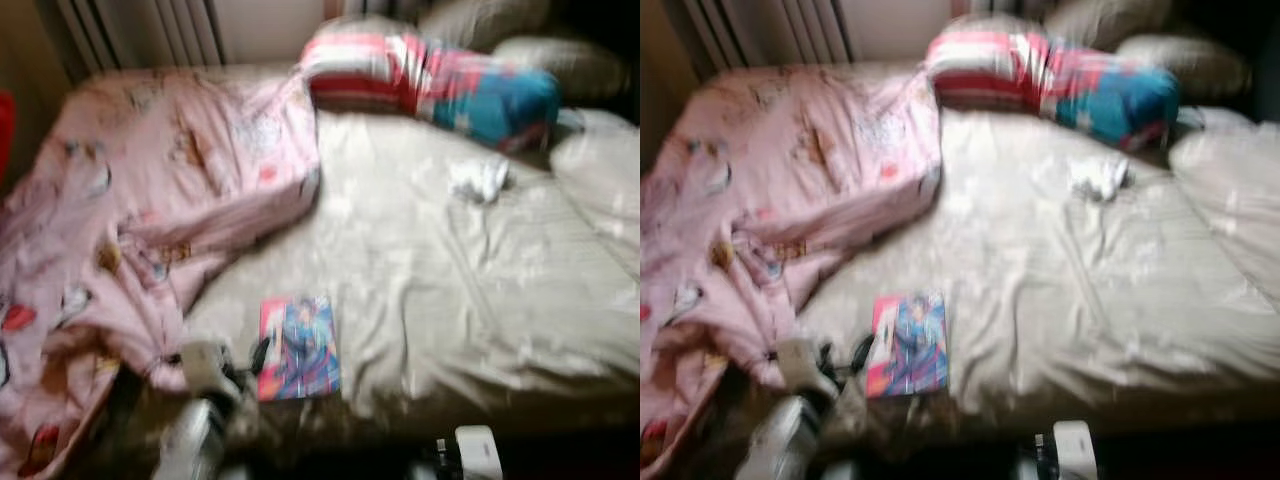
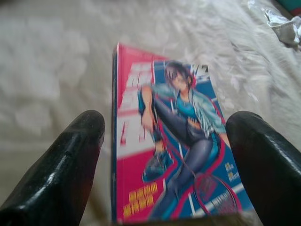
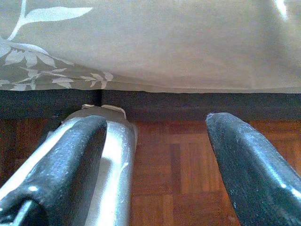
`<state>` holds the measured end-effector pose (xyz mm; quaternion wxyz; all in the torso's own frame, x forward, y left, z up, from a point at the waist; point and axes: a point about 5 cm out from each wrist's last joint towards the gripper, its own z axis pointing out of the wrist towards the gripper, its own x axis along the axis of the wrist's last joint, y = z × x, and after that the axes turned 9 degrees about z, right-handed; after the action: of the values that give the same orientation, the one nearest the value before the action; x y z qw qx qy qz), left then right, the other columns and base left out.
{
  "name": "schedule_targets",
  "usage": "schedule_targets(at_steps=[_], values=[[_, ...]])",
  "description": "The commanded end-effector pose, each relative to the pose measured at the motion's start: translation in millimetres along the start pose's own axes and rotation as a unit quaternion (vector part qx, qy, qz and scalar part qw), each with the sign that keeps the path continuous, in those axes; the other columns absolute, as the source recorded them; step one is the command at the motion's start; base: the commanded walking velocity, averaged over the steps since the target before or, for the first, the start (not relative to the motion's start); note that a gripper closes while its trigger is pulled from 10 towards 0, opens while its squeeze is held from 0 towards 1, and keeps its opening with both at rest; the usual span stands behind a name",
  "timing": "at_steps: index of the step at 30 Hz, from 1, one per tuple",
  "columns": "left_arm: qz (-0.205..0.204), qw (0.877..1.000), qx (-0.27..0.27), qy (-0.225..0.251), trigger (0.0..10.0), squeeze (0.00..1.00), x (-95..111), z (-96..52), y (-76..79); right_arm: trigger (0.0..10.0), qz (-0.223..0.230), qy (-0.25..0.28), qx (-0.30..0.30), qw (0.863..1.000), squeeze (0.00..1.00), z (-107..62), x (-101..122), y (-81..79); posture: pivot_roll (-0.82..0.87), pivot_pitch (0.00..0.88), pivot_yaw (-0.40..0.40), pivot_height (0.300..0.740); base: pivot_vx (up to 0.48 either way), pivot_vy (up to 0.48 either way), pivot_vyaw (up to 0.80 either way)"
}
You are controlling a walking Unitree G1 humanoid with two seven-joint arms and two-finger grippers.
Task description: Clean up the room
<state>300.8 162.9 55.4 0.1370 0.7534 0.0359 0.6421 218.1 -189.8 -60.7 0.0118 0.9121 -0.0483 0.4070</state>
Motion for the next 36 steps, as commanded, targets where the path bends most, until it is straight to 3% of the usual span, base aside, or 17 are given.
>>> schedule_targets(at_steps=[1, 2, 3, 10, 15, 20, 21, 22, 24, 25, 32, 33, 35, 36], values=[[-0.021, 0.999, 0.020, -0.032, 10.0, 0.00, -11, -4.6, -10.7, 10.0, 0.002, -0.053, -0.003, 0.999, 0.00, -8.7, -30, 1.6, 0.04, 0.215, -0.007, 0.587, 0.000, 0.000, 0.00], [-0.021, 0.999, 0.024, -0.034, 10.0, 0.00, -11, -4.3, -11.6, 10.0, 0.002, -0.053, -0.003, 0.999, 0.00, -8.7, -30, 1.6, 0.04, 0.215, -0.008, 0.587, 0.000, 0.000, 0.00], [-0.054, 0.997, 0.045, -0.028, 10.0, 0.00, -11, -2.6, -17.0, 10.0, 0.001, -0.053, -0.002, 0.999, 0.00, -8.5, -29, 1.2, 0.04, 0.215, -0.009, 0.587, 0.000, 0.000, 0.00], [-0.138, 0.985, 0.097, -0.040, 10.0, 0.00, -17, -2.1, -34.7, 10.0, 0.000, -0.052, -0.002, 0.999, 0.00, -7.7, -27, 1.2, 0.03, 0.224, -0.019, 0.587, 0.000, 0.000, 0.00], [-0.138, 0.984, 0.095, -0.063, 10.0, 0.00, -25, -4.5, -38.0, 10.0, -0.005, -0.054, -0.009, 0.998, 0.00, -7.6, -27, 3.5, 0.03, 0.230, -0.026, 0.587, 0.000, 0.000, 0.00], [-0.082, 0.993, 0.011, -0.087, 10.0, 0.00, -31, -4.5, -22.0, 10.0, -0.010, -0.056, -0.012, 0.998, 0.00, -8.3, -28, 7.1, 0.02, 0.238, -0.040, 0.587, 0.000, 0.000, 0.00], [0.008, 0.995, -0.006, -0.096, 10.0, 0.00, -27, -3.2, -22.4, 10.0, -0.012, -0.057, -0.014, 0.998, 0.00, -8.6, -28, 8.7, 0.01, 0.239, -0.045, 0.587, 0.000, 0.000, 0.00], [0.008, 0.995, -0.006, -0.096, 10.0, 0.00, -27, -3.2, -22.4, 10.0, -0.012, -0.057, -0.014, 0.998, 0.00, -8.6, -28, 8.7, 0.01, 0.239, -0.045, 0.587, 0.000, 0.000, 0.00], [0.135, 0.986, -0.003, -0.102, 10.0, 0.00, -19, -1.6, -29.0, 10.0, -0.014, -0.057, -0.015, 0.998, 0.00, -8.8, -28, 10.5, 0.01, 0.238, -0.049, 0.587, 0.000, 0.000, 0.00], [0.153, 0.985, 0.008, -0.082, 10.0, 0.00, -9, 1.0, -33.0, 10.0, -0.015, -0.057, -0.015, 0.998, 0.00, -8.9, -28, 11.4, 0.02, 0.238, -0.051, 0.587, 0.000, 0.000, 0.00], [0.126, 0.991, 0.035, 0.014, 10.0, 0.00, 27, 13.1, -35.3, 10.0, -0.022, -0.065, -0.022, 0.997, 0.00, -11.5, -33, 17.6, 0.02, 0.235, -0.055, 0.587, 0.000, 0.000, 0.00], [0.097, 0.994, 0.034, 0.040, 10.0, 0.00, 34, 18.1, -30.2, 10.0, -0.036, -0.072, -0.032, 0.996, 0.00, -13.8, -38, 22.5, 0.02, 0.235, -0.055, 0.587, 0.000, 0.000, 0.00], [0.036, 0.998, 0.023, 0.047, 10.0, 0.00, 33, 26.3, -19.0, 10.0, -0.069, -0.087, -0.064, 0.992, 0.00, -18.5, -45, 34.8, 0.02, 0.235, -0.055, 0.587, 0.000, 0.000, 0.00], [0.025, 0.998, 0.022, 0.046, 10.0, 0.00, 32, 27.6, -17.2, 10.0, -0.075, -0.090, -0.071, 0.991, 0.00, -19.3, -46, 37.1, 0.02, 0.235, -0.055, 0.587, 0.000, 0.000, 0.00]])
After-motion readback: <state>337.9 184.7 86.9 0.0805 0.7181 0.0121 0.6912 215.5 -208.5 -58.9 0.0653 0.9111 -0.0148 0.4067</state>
